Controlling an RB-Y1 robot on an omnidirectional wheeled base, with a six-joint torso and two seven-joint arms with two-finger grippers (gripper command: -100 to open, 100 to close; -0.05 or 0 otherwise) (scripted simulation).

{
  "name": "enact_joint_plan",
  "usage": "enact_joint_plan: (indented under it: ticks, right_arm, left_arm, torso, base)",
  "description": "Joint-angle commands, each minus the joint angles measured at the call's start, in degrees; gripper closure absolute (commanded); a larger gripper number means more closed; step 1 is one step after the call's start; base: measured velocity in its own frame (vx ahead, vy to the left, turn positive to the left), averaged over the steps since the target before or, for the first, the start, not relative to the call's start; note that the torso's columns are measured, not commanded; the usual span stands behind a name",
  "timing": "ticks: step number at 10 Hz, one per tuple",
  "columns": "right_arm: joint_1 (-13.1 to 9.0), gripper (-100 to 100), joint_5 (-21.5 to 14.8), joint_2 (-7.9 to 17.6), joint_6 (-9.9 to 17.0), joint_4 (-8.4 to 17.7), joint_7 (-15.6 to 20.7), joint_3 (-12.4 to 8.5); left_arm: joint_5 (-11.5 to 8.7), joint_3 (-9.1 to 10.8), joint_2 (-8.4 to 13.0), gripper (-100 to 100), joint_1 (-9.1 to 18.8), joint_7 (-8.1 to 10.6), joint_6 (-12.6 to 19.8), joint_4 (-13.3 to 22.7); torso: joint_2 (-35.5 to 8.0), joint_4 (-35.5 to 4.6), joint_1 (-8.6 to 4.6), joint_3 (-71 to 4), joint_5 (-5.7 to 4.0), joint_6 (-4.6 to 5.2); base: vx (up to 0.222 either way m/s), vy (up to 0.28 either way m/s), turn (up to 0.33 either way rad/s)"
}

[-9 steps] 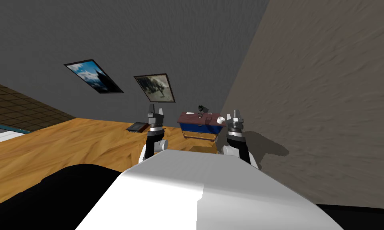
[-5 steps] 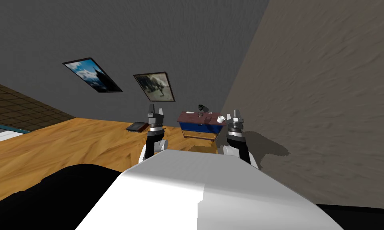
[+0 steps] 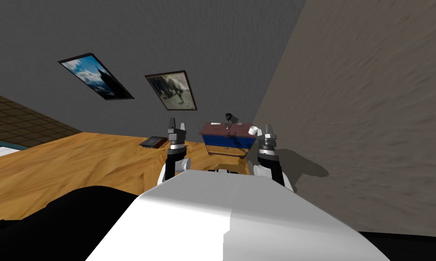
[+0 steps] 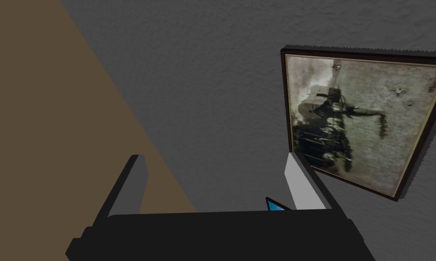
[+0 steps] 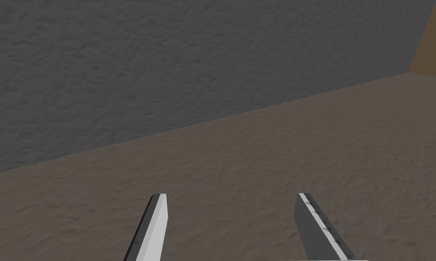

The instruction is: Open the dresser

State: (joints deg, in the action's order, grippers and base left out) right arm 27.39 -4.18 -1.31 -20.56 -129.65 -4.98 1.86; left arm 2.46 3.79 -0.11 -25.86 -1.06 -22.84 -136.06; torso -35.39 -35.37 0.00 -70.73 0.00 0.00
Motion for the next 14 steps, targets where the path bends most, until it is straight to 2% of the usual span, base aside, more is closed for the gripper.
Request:
enact_joint_plan:
  ticks: [1, 3, 4, 6, 7, 9, 10, 11, 12, 13, 14]
  right_arm:
    - [-0.2, -100, -1.1, 2.8, 1.0, 0.7, 0.1, 0.1]
    - [-0.6, -100, -3.6, 6.0, 3.2, 2.5, 0.5, 0.4]
    - [-0.6, -100, -3.6, 6.4, 3.2, 2.5, 0.5, 0.4]
    - [-1.3, -100, -7.3, 9.5, 6.5, 5.2, 0.9, 0.8]
    - [-1.3, -100, -7.5, 9.5, 6.7, 5.2, 0.9, 0.8]
    - [-2.1, -100, -11.7, 11.8, 10.3, 8.6, 1.5, 1.3]
    - [-2.1, -100, -12.6, 11.8, 11.2, 8.6, 1.5, 1.3]
    - [-2.6, -100, -14.9, 12.7, 13.1, 10.6, 1.8, 1.6]
    - [-2.6, -100, -15.6, 12.7, 13.8, 10.6, 1.8, 1.6]
    - [-3.1, -100, -17.9, 13.4, 15.8, 12.7, 2.1, 1.9]
    - [-3.1, -100, -18.8, 13.4, 16.6, 12.7, 2.1, 1.9]
  left_arm:
    - [0.0, 0.0, 0.0, 0, 0.0, 0.0, 0.0, 0.0]
    - [0.0, 0.0, 0.0, 0, 0.0, 0.0, 0.0, 0.0]
    - [0.0, 0.0, 0.0, 0, 0.0, 0.0, 0.0, 0.0]
    - [0.0, 0.0, 0.0, 0, 0.0, 0.0, 0.0, 0.0]
    - [0.0, -0.01, 0.0, 0, 0.0, 0.0, 0.0, 0.0]
    - [0.0, -0.01, 0.0, 0, 0.0, 0.0, 0.0, 0.0]
    - [0.0, -0.01, 0.0, 0, 0.0, 0.0, 0.0, 0.0]
    - [0.0, 0.0, 0.0, 0, 0.0, 0.0, 0.0, 0.0]
    - [0.0, 0.0, 0.0, 0, 0.0, 0.0, 0.0, 0.0]
    - [0.0, 0.0, 0.0, 0, 0.0, 0.0, 0.0, 0.0]
    - [0.0, 0.0, 0.0, 0, 0.0, 0.0, 0.0, 0.0]
  torso:
    - [-4.2, -4.2, 0.0, -8.5, 0.0, 0.0]
    - [-6.7, -6.7, 0.01, -13.5, 0.0, 0.0]
    - [-6.9, -6.8, 0.01, -13.8, 0.0, -0.01]
    - [-6.9, -6.9, 0.01, -13.8, 0.0, -0.01]
    - [-6.9, -6.9, 0.02, -13.8, 0.0, -0.02]
    - [-6.9, -6.9, 0.01, -13.8, 0.0, -0.01]
    - [-6.9, -6.9, 0.02, -13.8, 0.0, -0.02]
    - [-6.9, -6.9, -0.01, -13.8, 0.0, 0.04]
    - [-6.9, -6.9, 0.0, -13.8, 0.0, -0.02]
    - [-6.9, -6.9, -0.01, -13.8, 0.0, 0.02]
    - [-6.9, -6.9, 0.02, -13.8, 0.0, -0.02]
  base:
    - [0.0, 0.003, 0.09]
    - [-0.012, 0.005, 0.123]
    - [-0.011, 0.005, 0.055]
    - [-0.01, 0.009, 0.171]
    - [-0.008, 0.007, 0.069]
    - [-0.009, 0.01, 0.208]
    - [-0.006, 0.009, 0.086]
    - [-0.005, 0.013, 0.176]
    - [-0.004, 0.007, 0.102]
    - [-0.005, 0.011, 0.208]
    - [-0.002, 0.009, 0.1]
